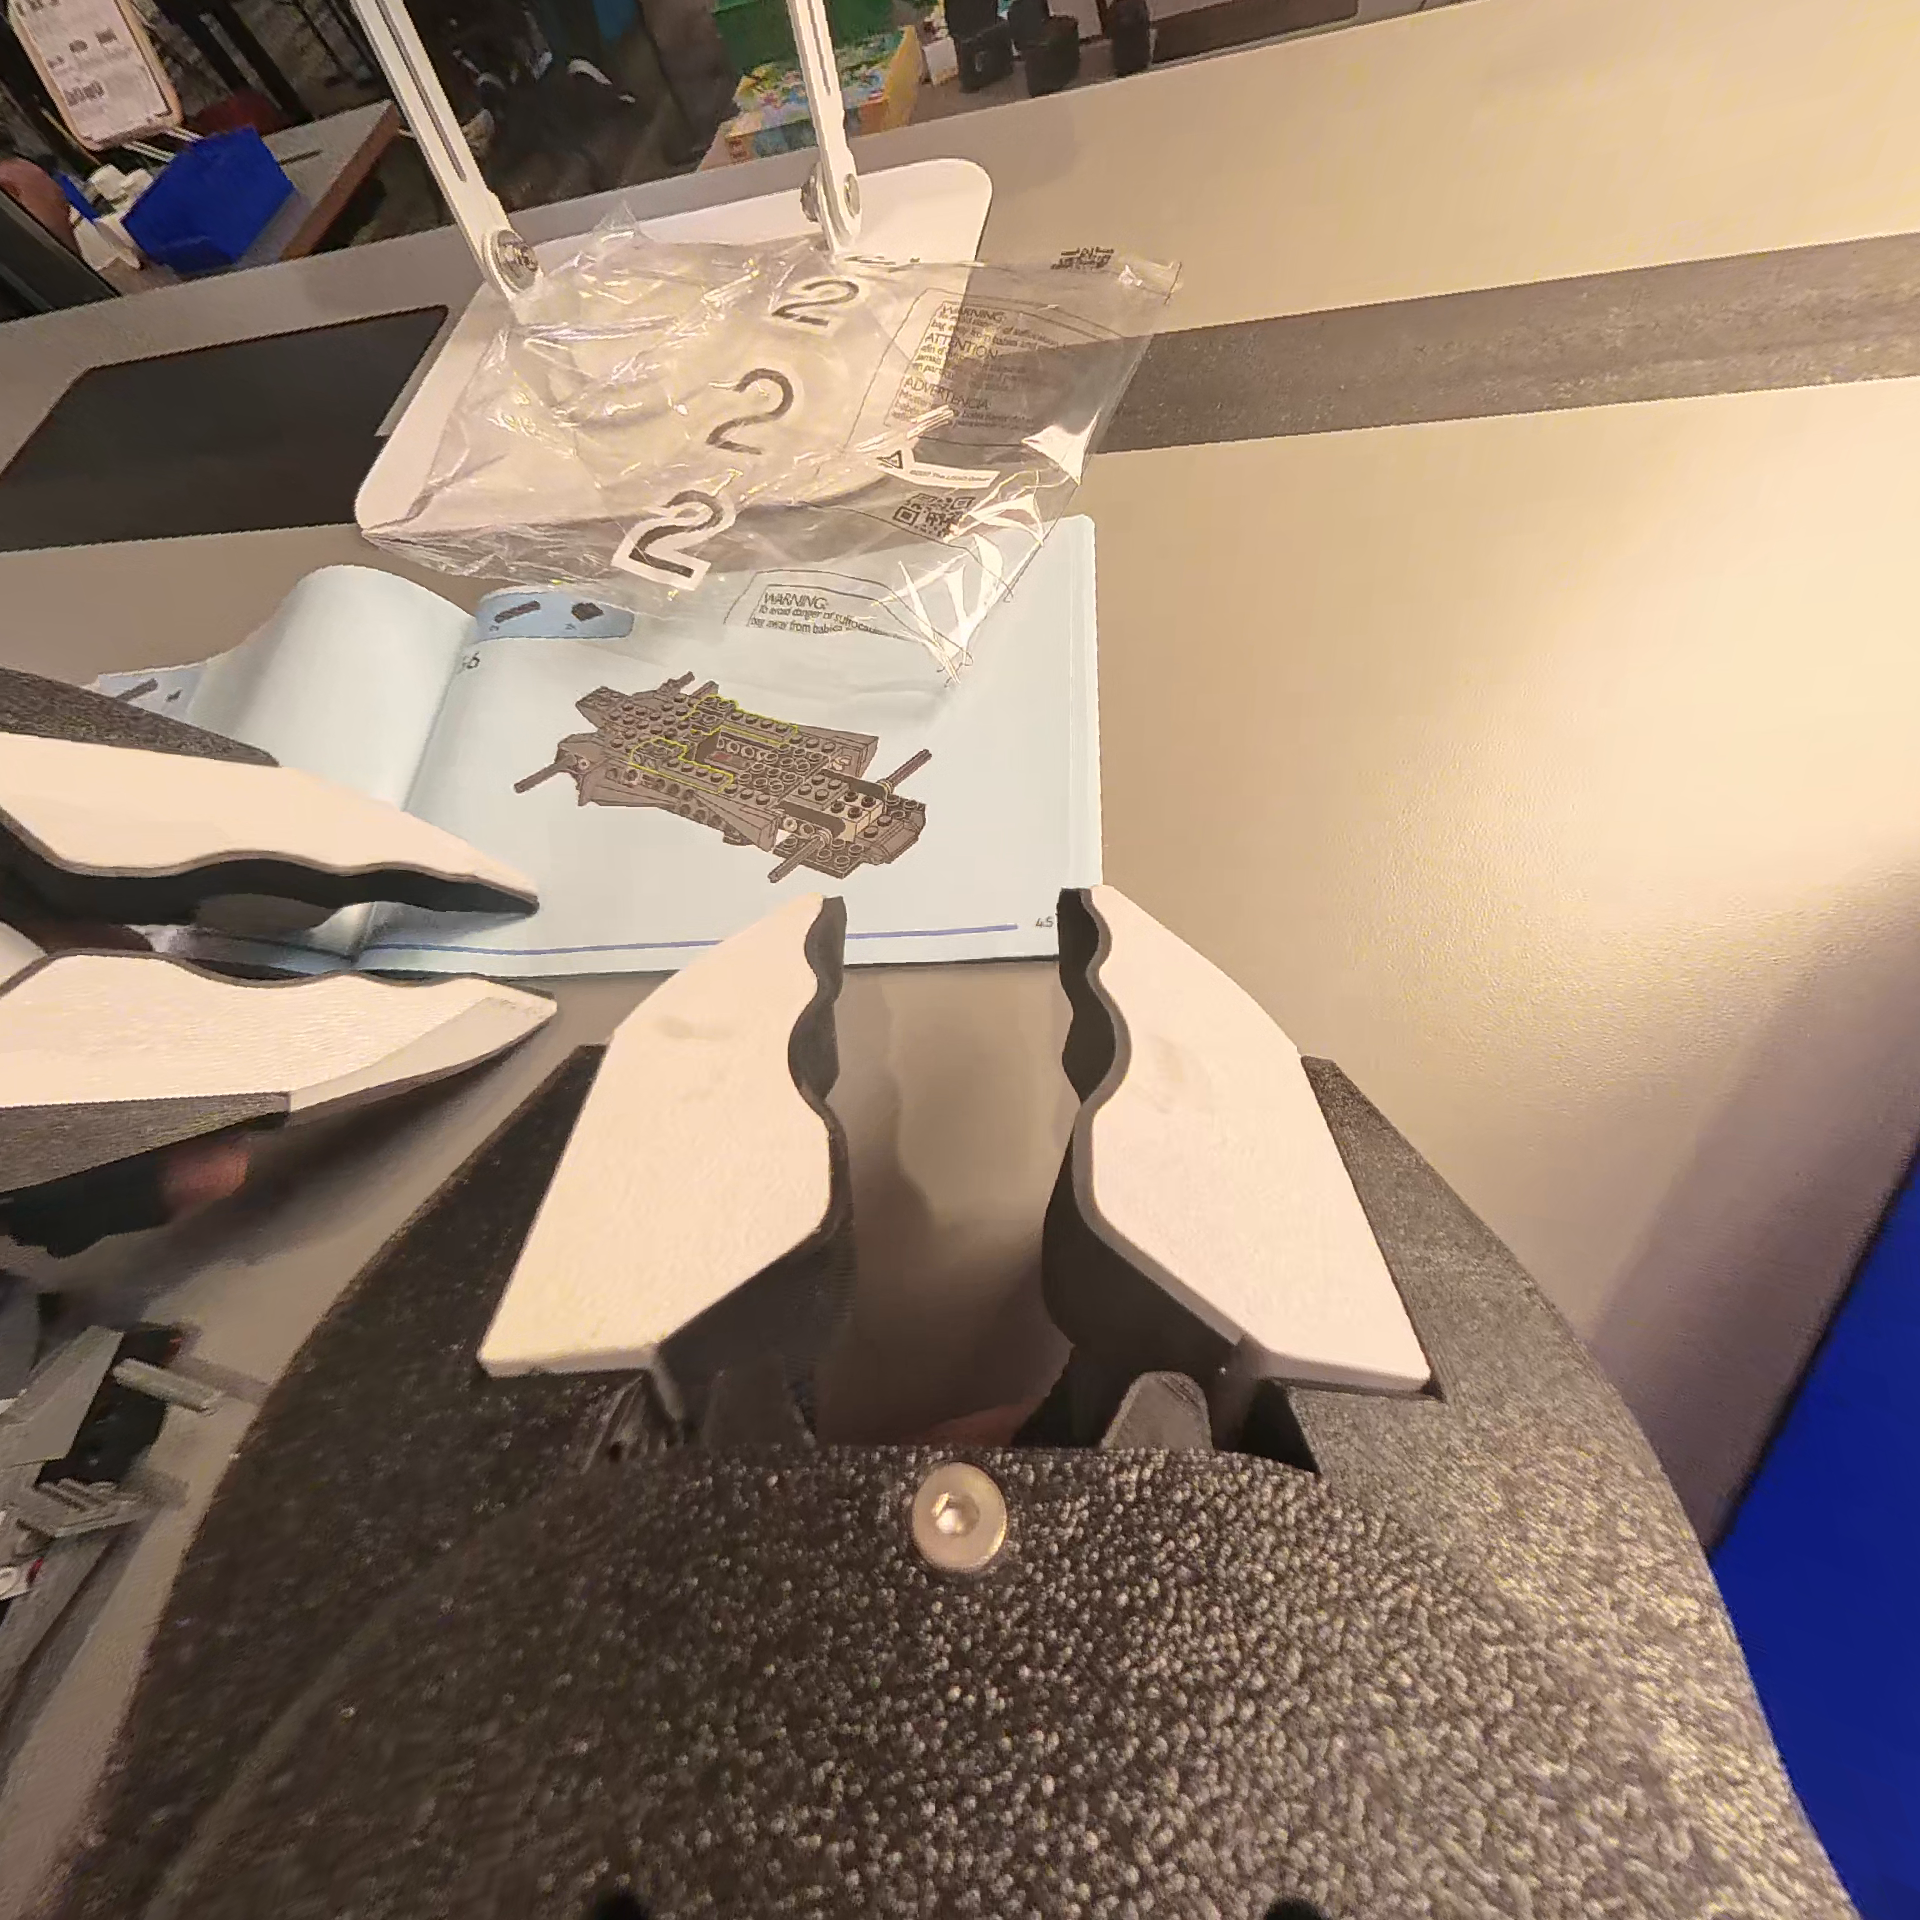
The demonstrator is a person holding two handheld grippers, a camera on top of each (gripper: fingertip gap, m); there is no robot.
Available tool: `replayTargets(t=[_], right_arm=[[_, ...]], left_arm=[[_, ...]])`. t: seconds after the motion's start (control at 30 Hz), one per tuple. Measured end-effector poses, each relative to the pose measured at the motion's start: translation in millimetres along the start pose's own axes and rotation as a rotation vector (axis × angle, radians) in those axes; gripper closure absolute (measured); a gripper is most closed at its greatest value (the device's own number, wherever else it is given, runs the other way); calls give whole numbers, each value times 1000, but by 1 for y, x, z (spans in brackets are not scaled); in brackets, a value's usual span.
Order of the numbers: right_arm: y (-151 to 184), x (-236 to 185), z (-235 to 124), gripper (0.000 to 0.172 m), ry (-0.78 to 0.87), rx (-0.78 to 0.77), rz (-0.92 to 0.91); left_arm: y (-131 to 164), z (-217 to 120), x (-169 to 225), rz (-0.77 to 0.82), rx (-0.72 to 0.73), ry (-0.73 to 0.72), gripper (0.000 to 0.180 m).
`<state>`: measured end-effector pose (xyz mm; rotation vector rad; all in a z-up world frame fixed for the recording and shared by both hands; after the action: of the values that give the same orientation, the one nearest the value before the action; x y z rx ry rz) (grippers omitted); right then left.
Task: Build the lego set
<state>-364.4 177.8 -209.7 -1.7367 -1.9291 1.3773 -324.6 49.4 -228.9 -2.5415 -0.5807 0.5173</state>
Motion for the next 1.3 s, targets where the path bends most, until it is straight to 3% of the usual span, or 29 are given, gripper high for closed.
replayTargets(t=[0.33,0.53,0.83,1.3], right_arm=[[1,0,0,131,-12,-6,0],[1,-1,0,131,-20,-7,0],[1,-2,0,131,-29,-8,-13],[1,1,-3,131,-32,-4,-7]], left_arm=[[3,-3,2,41,-12,22,180],[0,-5,2,33,13,31,179],[-12,10,-1,1,62,-24,148],[-7,9,1,11,44,-7,167]])
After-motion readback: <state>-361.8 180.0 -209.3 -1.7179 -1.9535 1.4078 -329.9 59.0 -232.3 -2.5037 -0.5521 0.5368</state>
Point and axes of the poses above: each gripper's, where its closed fingertips meet, z out along the fingers, y out of its underside, x = y × z across the jaws, the point moved 3 cm from there along -z, back along the fingers, and after that the axes turned 13 degrees about z, right-handed, at the moved point
